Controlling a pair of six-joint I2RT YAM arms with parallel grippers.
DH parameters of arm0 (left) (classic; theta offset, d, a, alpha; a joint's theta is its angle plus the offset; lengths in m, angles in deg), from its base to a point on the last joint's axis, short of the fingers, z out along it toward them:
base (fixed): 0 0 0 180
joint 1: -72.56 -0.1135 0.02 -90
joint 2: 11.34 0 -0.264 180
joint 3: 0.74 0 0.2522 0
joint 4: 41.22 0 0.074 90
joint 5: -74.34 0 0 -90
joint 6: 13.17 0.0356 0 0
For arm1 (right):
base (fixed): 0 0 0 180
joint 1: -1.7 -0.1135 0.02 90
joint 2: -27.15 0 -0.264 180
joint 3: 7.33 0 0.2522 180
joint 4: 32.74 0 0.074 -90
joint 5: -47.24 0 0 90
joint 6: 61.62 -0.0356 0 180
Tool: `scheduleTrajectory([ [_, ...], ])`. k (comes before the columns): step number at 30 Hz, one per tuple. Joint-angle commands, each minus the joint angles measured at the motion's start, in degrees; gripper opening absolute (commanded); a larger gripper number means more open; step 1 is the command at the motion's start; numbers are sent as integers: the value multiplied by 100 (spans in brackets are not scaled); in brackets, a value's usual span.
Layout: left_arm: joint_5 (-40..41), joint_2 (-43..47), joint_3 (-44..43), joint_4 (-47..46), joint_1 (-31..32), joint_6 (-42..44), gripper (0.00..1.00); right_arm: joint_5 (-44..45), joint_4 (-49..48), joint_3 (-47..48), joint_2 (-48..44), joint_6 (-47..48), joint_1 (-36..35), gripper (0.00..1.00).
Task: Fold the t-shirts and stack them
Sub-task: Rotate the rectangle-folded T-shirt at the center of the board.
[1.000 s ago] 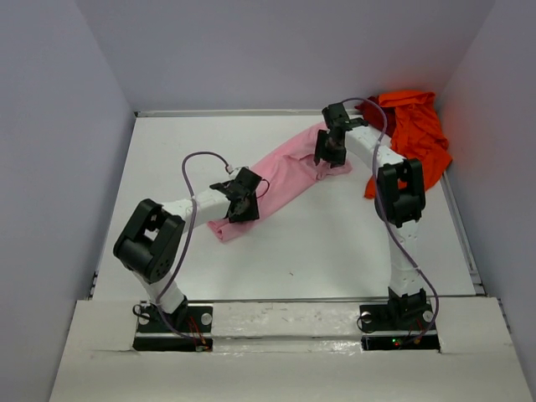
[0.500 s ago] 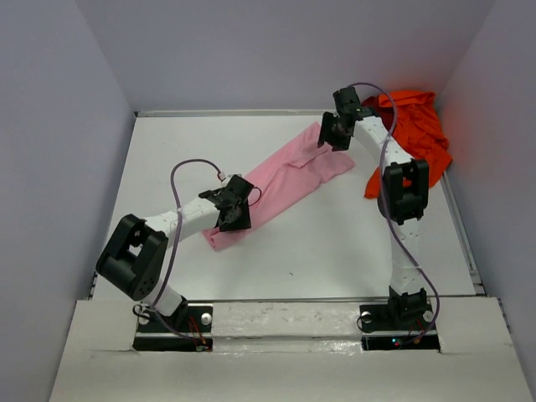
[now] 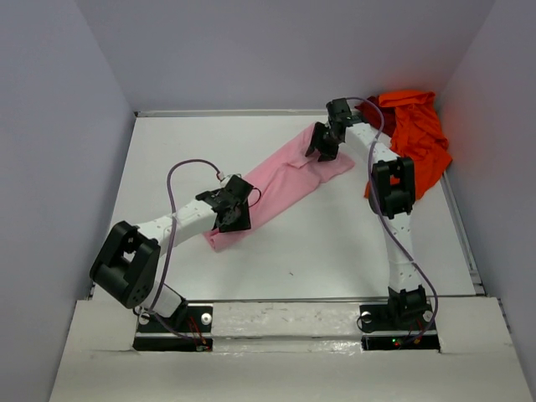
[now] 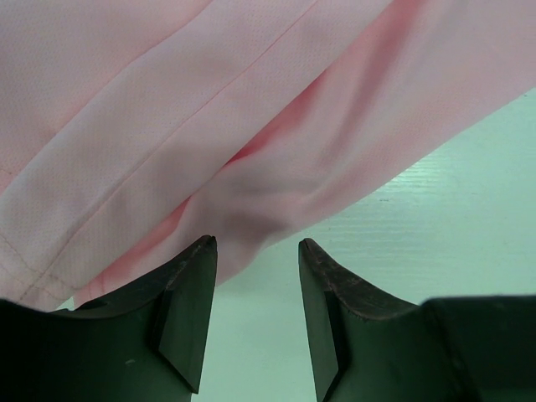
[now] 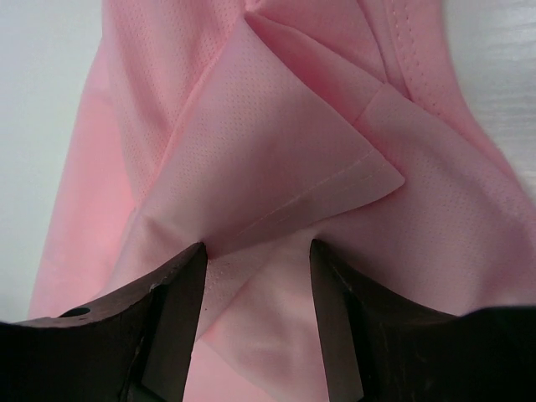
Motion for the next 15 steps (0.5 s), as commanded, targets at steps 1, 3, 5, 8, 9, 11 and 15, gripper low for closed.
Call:
scheduleTrajectory([
  [1,-16,338,-12,219,108,-81,54,-314,-230,-77,216,-218,-50,58],
  [3,-16,399,23,254,125,-107,54,-367,-239,19,339,-271,-50,58],
  [5,-16,479,84,272,160,-133,54,-455,-257,247,576,-332,-50,58],
  [8,-16,558,137,325,178,-168,54,-744,-405,512,797,-368,-50,58],
  [9,-25,593,146,342,196,-177,54,-807,-467,643,928,-377,-50,58],
  [11,-34,637,137,369,213,-177,54,-964,-704,732,1034,-403,-50,58],
  [15,-25,743,32,492,283,-212,54,-1149,-1179,838,1158,-386,-50,59],
])
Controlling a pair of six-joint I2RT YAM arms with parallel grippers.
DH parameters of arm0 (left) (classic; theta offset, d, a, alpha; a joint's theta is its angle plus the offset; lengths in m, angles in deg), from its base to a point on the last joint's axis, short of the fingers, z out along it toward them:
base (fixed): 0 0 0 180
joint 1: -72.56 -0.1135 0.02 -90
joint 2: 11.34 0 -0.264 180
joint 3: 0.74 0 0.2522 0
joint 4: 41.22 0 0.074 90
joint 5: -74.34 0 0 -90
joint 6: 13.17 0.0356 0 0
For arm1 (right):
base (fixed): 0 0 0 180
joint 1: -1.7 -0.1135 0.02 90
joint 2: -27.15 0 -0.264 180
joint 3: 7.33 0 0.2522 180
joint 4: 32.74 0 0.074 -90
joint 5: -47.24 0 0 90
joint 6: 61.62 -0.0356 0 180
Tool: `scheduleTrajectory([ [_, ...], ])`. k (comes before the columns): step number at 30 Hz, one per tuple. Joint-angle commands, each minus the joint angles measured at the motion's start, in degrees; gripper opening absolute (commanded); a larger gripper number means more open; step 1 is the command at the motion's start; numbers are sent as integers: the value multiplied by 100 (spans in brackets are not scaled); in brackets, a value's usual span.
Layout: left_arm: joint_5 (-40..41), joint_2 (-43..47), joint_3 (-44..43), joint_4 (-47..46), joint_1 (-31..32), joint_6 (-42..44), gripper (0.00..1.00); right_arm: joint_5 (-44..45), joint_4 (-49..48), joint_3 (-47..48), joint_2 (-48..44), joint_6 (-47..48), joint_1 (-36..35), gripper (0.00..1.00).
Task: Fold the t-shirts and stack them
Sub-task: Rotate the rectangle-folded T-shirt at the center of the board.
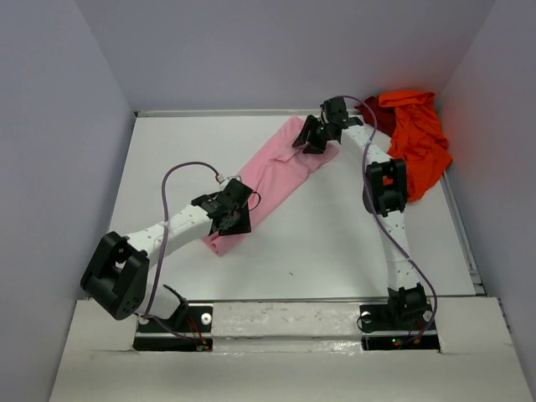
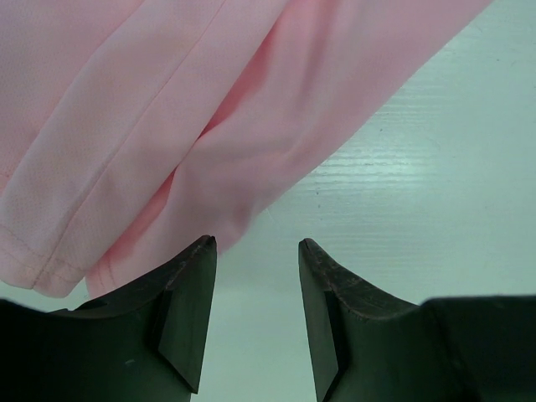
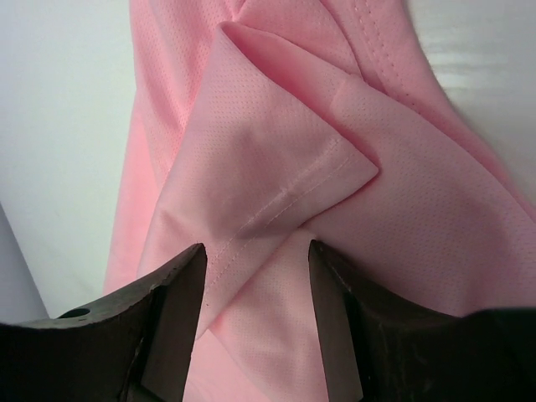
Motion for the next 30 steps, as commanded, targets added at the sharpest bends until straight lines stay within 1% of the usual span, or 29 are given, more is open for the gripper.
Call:
scheduleTrajectory([
  [1,-14,295,-117,240,106,-46,54,-297,-641,86,469,43,-57,59],
  [3,4,418,-170,258,142,-55,54,-613,-958,77,460,69,-57,59],
  [4,4,488,-213,276,159,-47,54,-867,-1325,-1,426,78,-57,59],
  [6,4,550,-258,285,168,-29,54,-1105,-1670,-72,408,69,-57,59],
  [7,30,602,-310,328,177,-38,54,-1368,-1968,-72,425,61,-57,59],
  [9,39,664,-363,363,186,-20,54,-1580,-2233,-72,460,-36,-57,59],
  [10,48,699,-433,372,186,-20,54,-1703,-2513,-64,469,-80,-57,59],
  [13,91,945,-573,311,195,32,54,-2151,-3014,-20,504,-238,-57,59],
  [16,267,1270,-740,223,203,111,54,-2407,-3209,191,356,-282,-57,58],
  [19,592,1569,-960,197,195,77,55,-2513,-3202,358,-48,-230,-57,58],
  [21,811,1727,-1066,144,195,77,55,-2539,-3131,297,-364,-125,-57,59],
  [23,961,1798,-1338,135,195,129,55,-2496,-2842,61,-918,-2,-110,59],
  [25,1311,1772,-1749,240,195,278,55,-2355,-2500,-264,-1339,218,-180,59],
  [26,1444,1719,-1865,249,195,322,55,-2181,-2394,-701,-1741,271,-267,59],
  [28,1637,1623,-2199,441,142,340,56,-2004,-2209,-1134,-2078,490,-469,59],
  [29,1621,1492,-2531,573,90,384,56,-1777,-2025,-1527,-2332,630,-653,58],
  [30,1621,1412,-2734,575,63,384,56,-1731,-1928,-1662,-2413,710,-654,58],
])
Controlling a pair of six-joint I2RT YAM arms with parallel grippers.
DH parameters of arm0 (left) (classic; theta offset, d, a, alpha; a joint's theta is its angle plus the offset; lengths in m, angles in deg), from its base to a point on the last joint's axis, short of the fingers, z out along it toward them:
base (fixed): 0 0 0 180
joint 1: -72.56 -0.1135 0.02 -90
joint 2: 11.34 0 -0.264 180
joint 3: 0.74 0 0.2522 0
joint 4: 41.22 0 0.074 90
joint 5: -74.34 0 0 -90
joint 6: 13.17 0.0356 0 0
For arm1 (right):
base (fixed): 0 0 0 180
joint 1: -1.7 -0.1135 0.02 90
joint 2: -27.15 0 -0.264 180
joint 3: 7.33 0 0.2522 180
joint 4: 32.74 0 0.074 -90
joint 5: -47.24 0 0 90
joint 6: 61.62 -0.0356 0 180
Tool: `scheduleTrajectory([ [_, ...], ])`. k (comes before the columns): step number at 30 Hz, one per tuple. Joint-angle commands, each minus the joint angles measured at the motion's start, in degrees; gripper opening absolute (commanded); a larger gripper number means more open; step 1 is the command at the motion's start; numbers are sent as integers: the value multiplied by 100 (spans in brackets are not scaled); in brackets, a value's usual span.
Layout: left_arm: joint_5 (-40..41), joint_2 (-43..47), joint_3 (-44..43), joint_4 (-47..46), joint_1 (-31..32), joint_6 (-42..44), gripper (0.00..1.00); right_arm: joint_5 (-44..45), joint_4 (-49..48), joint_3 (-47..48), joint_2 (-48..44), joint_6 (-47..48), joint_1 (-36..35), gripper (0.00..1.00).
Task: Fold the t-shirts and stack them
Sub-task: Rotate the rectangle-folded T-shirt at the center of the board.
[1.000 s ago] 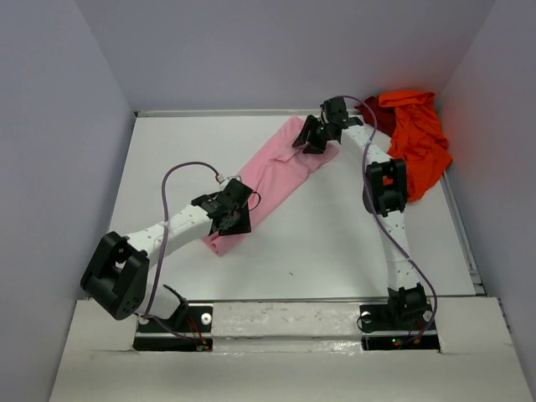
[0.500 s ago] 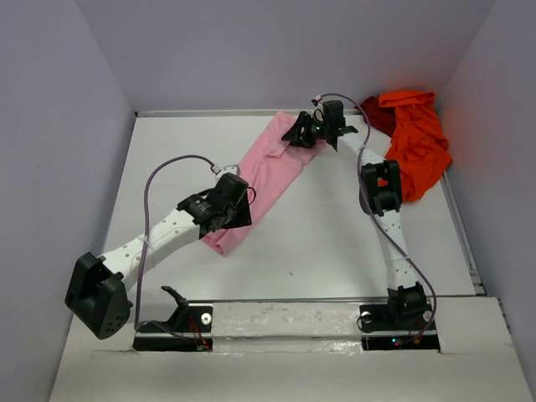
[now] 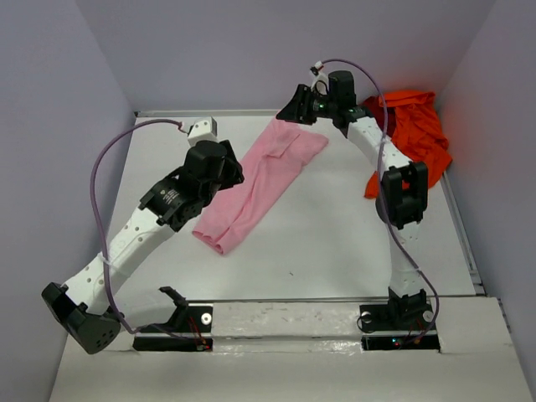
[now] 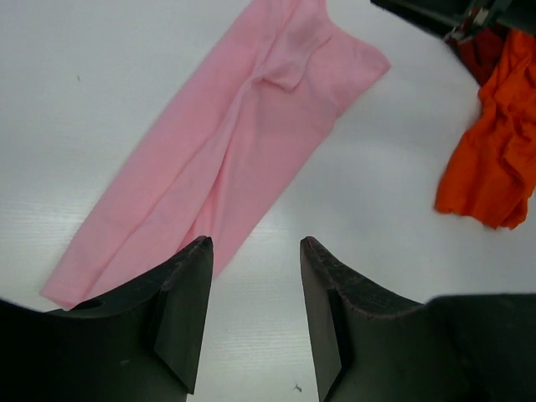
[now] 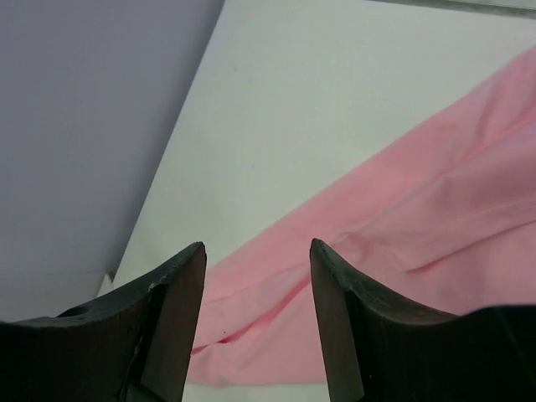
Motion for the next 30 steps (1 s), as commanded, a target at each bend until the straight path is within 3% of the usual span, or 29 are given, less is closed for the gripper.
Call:
scheduleTrajectory([
  [1,484,-245,-1089,347,-90,148,56,306,542,-594,-848,551,-616,57],
  [8,230,-579,-1856,734,-318,227,56,1378,1361,-1043,-1087,1044,-1987,56],
  [15,484,-580,-2472,1051,-784,455,56,1520,1212,-1807,-990,922,-2964,54],
  [30,151,-386,-2112,1016,-1031,341,56,1327,738,-2783,-867,614,-3405,53],
])
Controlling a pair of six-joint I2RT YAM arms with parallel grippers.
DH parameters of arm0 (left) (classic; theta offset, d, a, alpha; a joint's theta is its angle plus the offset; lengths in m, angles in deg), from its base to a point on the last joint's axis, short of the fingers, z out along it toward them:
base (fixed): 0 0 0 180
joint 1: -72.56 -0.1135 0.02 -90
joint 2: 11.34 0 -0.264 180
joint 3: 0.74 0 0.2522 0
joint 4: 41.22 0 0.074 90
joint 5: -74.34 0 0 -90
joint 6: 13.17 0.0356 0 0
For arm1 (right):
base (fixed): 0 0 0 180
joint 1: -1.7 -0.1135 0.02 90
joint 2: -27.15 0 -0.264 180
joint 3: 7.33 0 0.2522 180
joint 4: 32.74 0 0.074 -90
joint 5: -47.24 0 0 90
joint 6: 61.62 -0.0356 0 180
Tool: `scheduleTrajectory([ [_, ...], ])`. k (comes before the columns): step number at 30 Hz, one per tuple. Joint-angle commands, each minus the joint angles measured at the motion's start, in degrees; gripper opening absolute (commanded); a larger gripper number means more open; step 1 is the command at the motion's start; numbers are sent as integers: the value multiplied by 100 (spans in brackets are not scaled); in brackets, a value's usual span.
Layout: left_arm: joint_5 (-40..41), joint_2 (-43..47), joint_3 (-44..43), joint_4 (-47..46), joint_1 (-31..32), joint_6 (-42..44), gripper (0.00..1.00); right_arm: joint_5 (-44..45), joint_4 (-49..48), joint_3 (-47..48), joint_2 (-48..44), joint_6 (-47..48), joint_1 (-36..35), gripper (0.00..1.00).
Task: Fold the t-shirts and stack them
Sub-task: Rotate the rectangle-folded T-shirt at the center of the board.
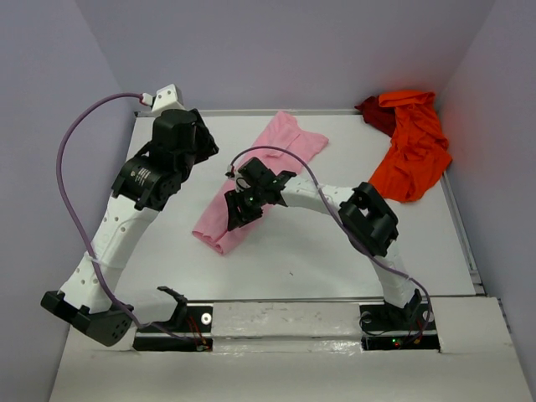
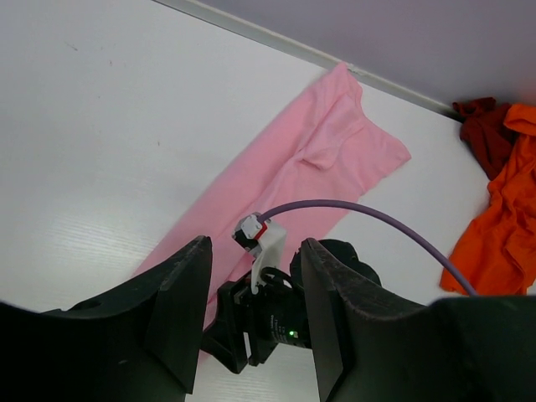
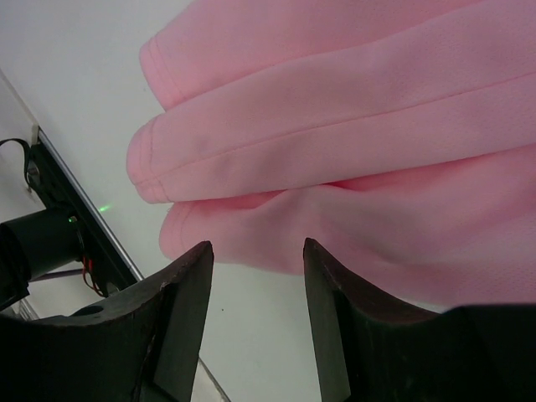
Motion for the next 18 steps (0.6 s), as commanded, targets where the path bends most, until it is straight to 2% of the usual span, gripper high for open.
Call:
scheduleTrajectory([
  [1,-112,160,43,-59,-51,37,56,-101,-355,-77,121,-86,-95,53],
  [10,-182,169,184,-68,-60,37,56,-101,-347,-297,377,-192,-157,52],
  [18,-121,107,149,-138,-52,99,56,522,276,-1034,-289,28,-157,52],
])
